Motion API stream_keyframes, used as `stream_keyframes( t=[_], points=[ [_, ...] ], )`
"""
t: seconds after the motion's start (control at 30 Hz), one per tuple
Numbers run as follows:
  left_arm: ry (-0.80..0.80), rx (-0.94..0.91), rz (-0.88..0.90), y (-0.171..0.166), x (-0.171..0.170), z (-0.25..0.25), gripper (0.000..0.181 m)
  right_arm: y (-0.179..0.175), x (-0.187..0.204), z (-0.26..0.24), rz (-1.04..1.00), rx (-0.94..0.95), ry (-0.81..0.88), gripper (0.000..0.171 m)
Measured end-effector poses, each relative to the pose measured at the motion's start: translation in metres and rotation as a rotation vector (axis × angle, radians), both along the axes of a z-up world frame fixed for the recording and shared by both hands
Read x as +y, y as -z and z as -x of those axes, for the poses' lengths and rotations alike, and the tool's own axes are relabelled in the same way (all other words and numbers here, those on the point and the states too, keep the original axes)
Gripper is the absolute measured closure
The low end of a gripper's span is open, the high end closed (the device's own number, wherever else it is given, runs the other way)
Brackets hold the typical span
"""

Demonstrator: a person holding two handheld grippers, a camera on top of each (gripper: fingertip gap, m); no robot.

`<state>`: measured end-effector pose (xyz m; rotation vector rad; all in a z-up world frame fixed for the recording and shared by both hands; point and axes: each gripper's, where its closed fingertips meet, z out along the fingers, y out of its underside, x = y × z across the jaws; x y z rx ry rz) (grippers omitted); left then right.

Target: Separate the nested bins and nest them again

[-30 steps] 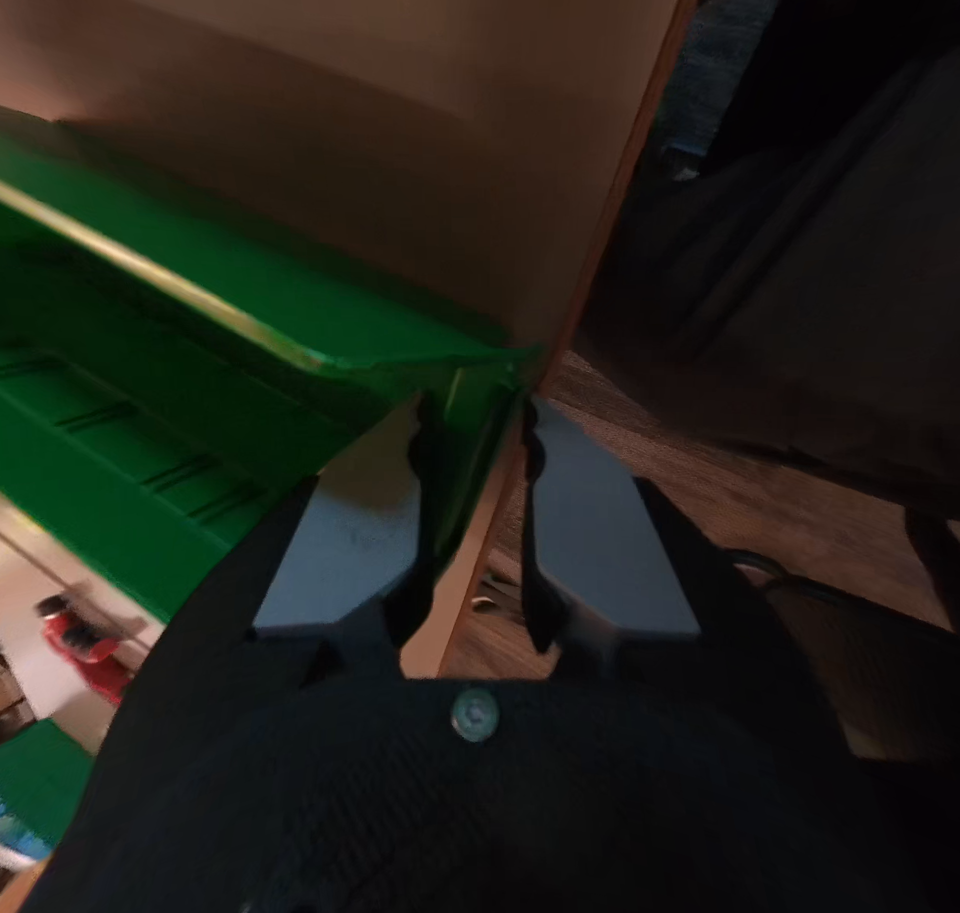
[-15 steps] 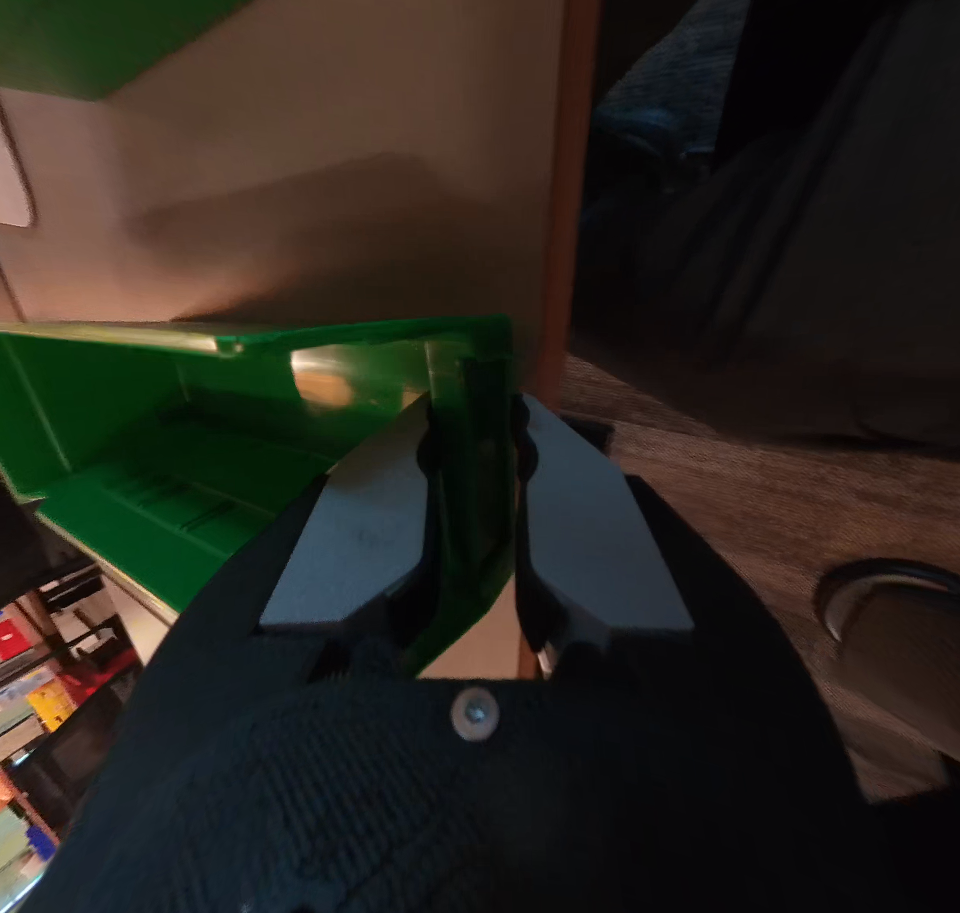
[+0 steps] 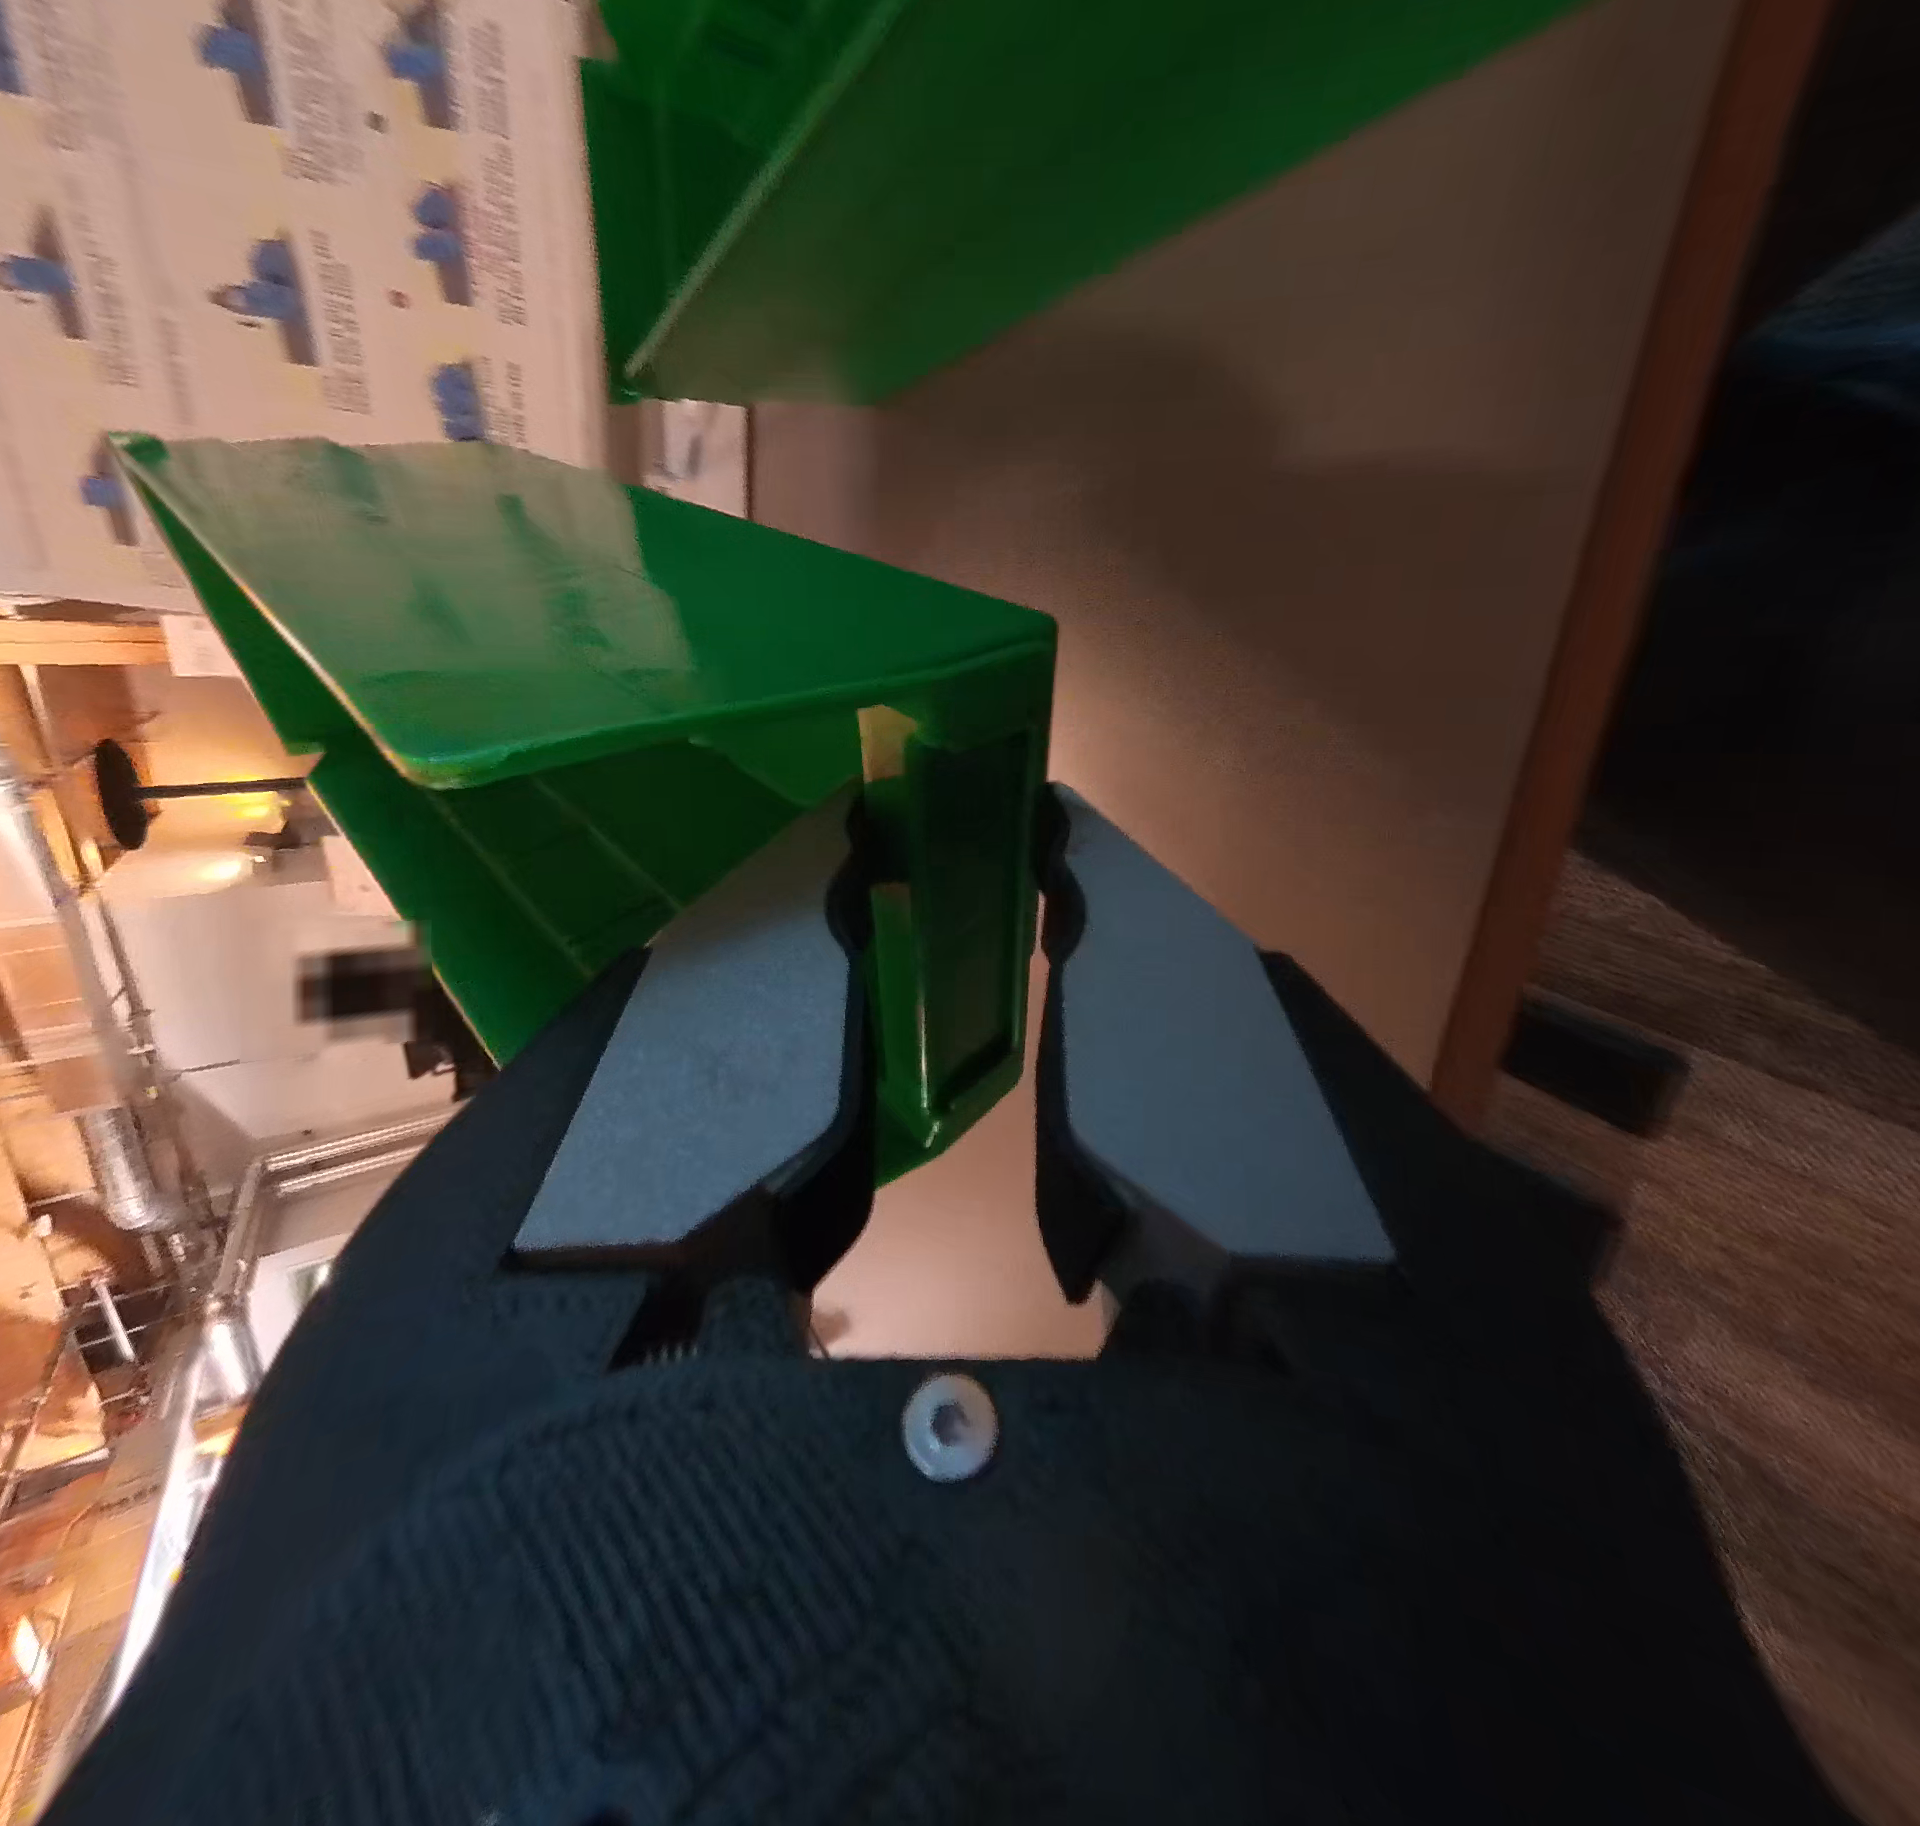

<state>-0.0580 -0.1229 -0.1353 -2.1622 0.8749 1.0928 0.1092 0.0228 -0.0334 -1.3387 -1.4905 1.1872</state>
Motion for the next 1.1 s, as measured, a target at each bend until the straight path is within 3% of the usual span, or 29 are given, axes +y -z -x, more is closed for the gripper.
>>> stream_keyframes(
  t=[0.33, 0.53, 0.67, 0.73, 0.87, 1.1],
  points=[
    [0.020, 0.040, -0.142, -0.035, 0.004, -0.009, 0.154, 0.015, -0.001, 0.004, 0.007, -0.059, -0.021, 0.058],
    [0.034, 0.079, -0.242, -0.056, 0.009, -0.015, 0.154, 0.057, 0.009, 0.016, 0.130, -0.197, 0.010, 0.058],
    [0.039, 0.102, -0.279, -0.066, 0.009, -0.018, 0.154, 0.088, 0.014, 0.021, 0.085, -0.309, 0.018, 0.081],
    [0.043, 0.103, -0.297, -0.070, 0.009, -0.019, 0.154, 0.101, 0.009, 0.023, 0.067, -0.358, -0.007, 0.117],
    [0.052, 0.110, -0.309, -0.075, 0.007, -0.023, 0.154, 0.120, -0.008, 0.029, 0.067, -0.416, -0.087, 0.149],
    [0.060, 0.127, -0.340, -0.084, 0.005, -0.026, 0.154, 0.119, -0.022, 0.035, 0.082, -0.388, -0.143, 0.147]
  ],
)
